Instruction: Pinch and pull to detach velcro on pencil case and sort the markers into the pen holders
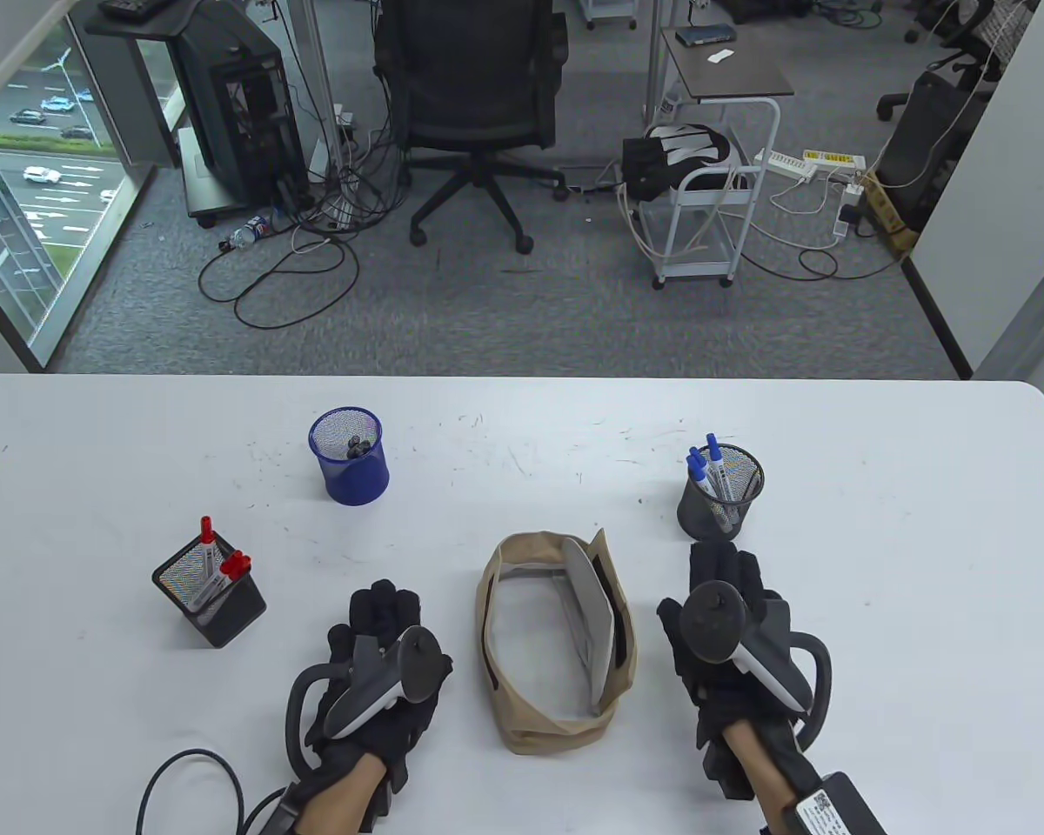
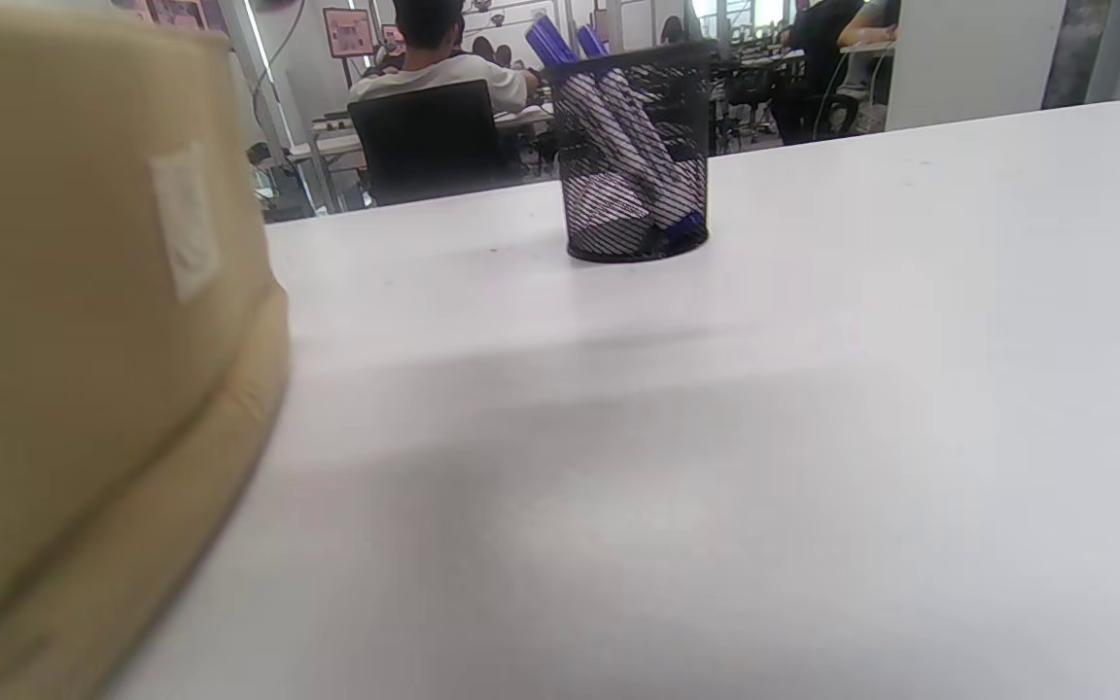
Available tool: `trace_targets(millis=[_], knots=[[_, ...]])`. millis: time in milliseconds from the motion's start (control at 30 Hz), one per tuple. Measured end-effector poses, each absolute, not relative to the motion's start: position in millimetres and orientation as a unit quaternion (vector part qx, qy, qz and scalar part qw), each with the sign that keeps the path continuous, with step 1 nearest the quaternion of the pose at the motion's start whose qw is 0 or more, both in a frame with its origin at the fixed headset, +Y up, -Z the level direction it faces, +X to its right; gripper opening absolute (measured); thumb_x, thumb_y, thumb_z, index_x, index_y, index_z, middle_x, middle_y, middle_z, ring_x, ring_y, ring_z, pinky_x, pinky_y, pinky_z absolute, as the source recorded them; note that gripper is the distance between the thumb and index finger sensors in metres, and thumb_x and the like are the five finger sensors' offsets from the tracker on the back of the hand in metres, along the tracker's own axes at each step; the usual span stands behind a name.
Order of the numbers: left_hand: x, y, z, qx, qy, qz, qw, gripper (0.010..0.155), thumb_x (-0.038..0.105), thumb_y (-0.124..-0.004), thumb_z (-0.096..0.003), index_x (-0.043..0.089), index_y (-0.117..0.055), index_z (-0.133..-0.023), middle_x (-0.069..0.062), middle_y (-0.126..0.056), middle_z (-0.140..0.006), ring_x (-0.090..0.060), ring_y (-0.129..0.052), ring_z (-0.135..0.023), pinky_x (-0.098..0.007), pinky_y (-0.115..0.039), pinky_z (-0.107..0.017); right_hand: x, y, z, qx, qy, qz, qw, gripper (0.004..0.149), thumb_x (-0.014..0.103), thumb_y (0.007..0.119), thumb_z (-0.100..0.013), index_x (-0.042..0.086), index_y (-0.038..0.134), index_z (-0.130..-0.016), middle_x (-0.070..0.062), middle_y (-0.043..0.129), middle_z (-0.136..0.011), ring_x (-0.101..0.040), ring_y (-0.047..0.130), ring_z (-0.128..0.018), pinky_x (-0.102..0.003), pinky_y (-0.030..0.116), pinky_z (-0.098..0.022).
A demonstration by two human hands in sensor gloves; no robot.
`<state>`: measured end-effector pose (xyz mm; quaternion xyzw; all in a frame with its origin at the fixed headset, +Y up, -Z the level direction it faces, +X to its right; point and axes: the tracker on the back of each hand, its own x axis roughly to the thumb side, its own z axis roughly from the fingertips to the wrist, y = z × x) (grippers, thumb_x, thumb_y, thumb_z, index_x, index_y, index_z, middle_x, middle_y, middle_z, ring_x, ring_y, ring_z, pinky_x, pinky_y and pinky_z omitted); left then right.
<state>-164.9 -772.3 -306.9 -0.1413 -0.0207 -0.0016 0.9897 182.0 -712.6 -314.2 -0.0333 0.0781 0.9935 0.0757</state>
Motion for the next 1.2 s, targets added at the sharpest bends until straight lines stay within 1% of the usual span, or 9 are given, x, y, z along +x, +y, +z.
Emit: trace_targets(millis=[100, 167, 267, 367, 667, 933, 1200], knots=[[-164.4, -772.6, -306.9, -0.139, -0.022, -0.002, 0.990, 0.086, 0.059, -0.038, -0.0491, 0.017, -0.008, -0.118, -0.013, -0.003, -0.123, -0.040, -0.009, -0.110, -0.058, -0.025, -0.077, 187.5, -738.2, -314.0, -0.039, 0.090, 0.994, 0.037, 0.078, 0.052, 0.052, -0.052, 0.019, 0.015, -0.112, -0.011, 0.010, -0.119, -0.036, 0.013, -0.108, -0.060, 0.024, -0.073], [-164.3, -772.6, -306.5, -0.136, -0.020, 0.001, 0.990, 0.086, 0.059, -0.038, -0.0490, 0.017, -0.008, -0.118, -0.013, -0.003, -0.123, -0.040, -0.009, -0.110, -0.058, -0.026, -0.076, 194.2, -757.0, -318.3, -0.035, 0.143, 0.988, 0.047, 0.079, 0.053, 0.049, -0.051, 0.019, 0.012, -0.111, -0.010, 0.006, -0.118, -0.035, 0.008, -0.107, -0.060, 0.020, -0.072], [-164.9, -771.5, -305.3, -0.128, -0.019, 0.003, 0.992, 0.086, 0.059, -0.038, -0.0490, 0.017, -0.008, -0.118, -0.013, -0.003, -0.123, -0.040, -0.009, -0.110, -0.058, -0.026, -0.076, 202.3, -767.4, -322.0, -0.053, 0.167, 0.984, 0.034, 0.078, 0.053, 0.047, -0.050, 0.020, 0.009, -0.110, -0.009, 0.002, -0.116, -0.033, 0.004, -0.106, -0.058, 0.017, -0.073], [-166.0, -770.7, -305.0, -0.128, -0.017, 0.009, 0.992, 0.086, 0.059, -0.038, -0.0491, 0.016, -0.008, -0.118, -0.013, -0.003, -0.123, -0.040, -0.009, -0.110, -0.058, -0.026, -0.076, 204.1, -765.6, -320.0, -0.048, 0.162, 0.985, 0.048, 0.078, 0.053, 0.047, -0.050, 0.019, 0.008, -0.109, -0.009, 0.001, -0.116, -0.034, 0.004, -0.106, -0.058, 0.016, -0.072], [-168.3, -773.7, -306.3, -0.133, -0.008, 0.010, 0.991, 0.086, 0.059, -0.038, -0.0492, 0.016, -0.008, -0.117, -0.014, -0.003, -0.123, -0.040, -0.009, -0.110, -0.058, -0.026, -0.077, 201.6, -760.7, -314.4, -0.039, 0.142, 0.988, 0.037, 0.079, 0.053, 0.046, -0.051, 0.017, 0.006, -0.108, -0.010, -0.001, -0.115, -0.035, 0.002, -0.105, -0.058, 0.015, -0.071], [-170.3, -774.8, -305.0, -0.134, -0.004, 0.015, 0.991, 0.086, 0.059, -0.038, -0.0492, 0.016, -0.007, -0.117, -0.013, -0.002, -0.123, -0.040, -0.009, -0.110, -0.058, -0.025, -0.077, 197.8, -761.5, -313.8, -0.026, 0.152, 0.987, 0.045, 0.079, 0.053, 0.046, -0.051, 0.016, 0.006, -0.108, -0.012, 0.000, -0.115, -0.036, 0.003, -0.104, -0.059, 0.016, -0.071], [-168.7, -775.7, -304.3, -0.131, -0.007, 0.008, 0.991, 0.086, 0.059, -0.038, -0.0494, 0.017, -0.006, -0.117, -0.014, -0.002, -0.123, -0.040, -0.008, -0.110, -0.058, -0.025, -0.077, 197.9, -759.7, -312.1, -0.018, 0.148, 0.987, 0.059, 0.079, 0.052, 0.046, -0.051, 0.015, 0.007, -0.109, -0.014, 0.002, -0.115, -0.038, 0.004, -0.104, -0.059, 0.017, -0.070]])
